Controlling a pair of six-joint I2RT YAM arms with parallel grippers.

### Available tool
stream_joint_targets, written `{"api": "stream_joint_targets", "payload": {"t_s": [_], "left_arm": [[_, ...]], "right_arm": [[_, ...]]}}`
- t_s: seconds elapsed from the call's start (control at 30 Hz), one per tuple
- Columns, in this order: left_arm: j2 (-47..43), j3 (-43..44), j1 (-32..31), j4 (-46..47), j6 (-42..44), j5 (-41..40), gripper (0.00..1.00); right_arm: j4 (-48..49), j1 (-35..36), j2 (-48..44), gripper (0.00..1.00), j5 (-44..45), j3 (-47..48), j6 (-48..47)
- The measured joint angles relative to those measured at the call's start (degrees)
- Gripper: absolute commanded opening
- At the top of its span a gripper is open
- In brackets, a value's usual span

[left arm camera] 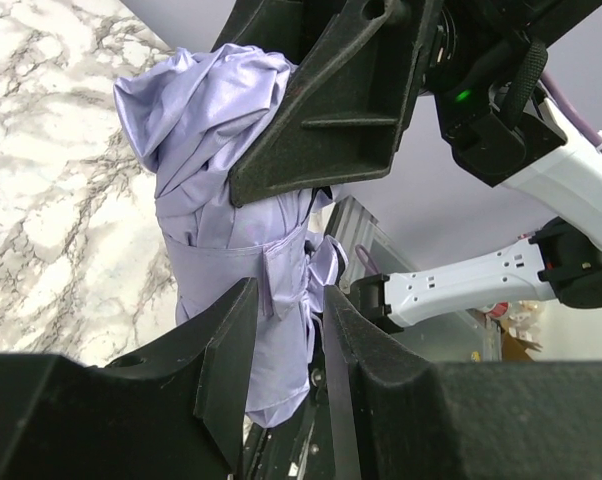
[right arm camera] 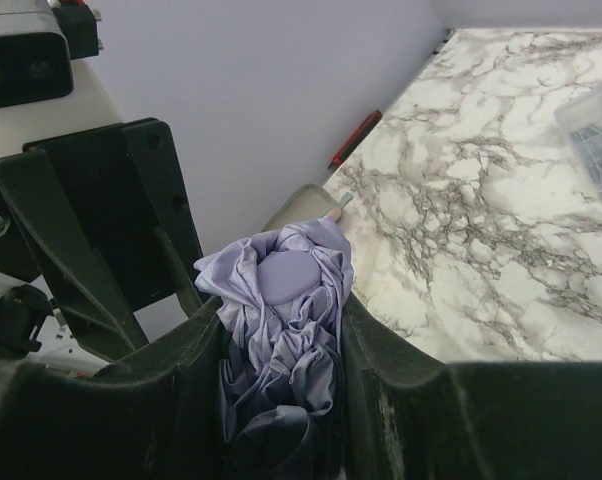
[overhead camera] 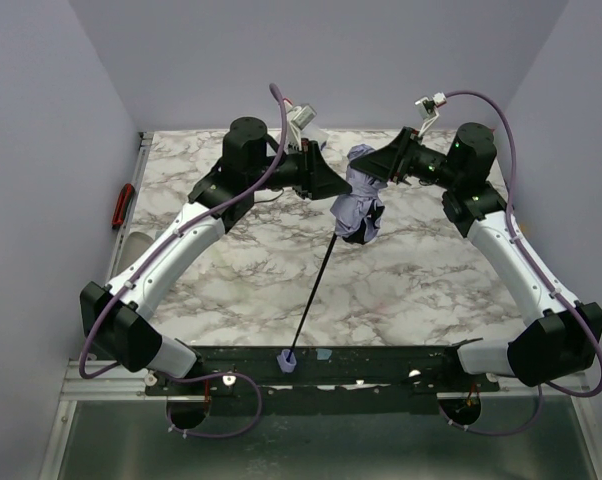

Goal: Open the umbrella

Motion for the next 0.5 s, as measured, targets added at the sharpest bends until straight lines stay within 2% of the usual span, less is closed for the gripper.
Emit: {"api": "stream_joint_targets", "payload": {"t_s": [0.17,0.5], "left_arm": [[0.37,0.00,-0.22,-0.63,-0.02,-0.66,0.36],[1.40,0.46,-0.66,-1.01,0.76,-2.01,0.13]], "right_arm": [[0.15,0.00,0.00,0.01,0.02,0.00,0.20],[-0.17,0.00,0.04,0.01,0.70,-0.02,-0.44]]}}
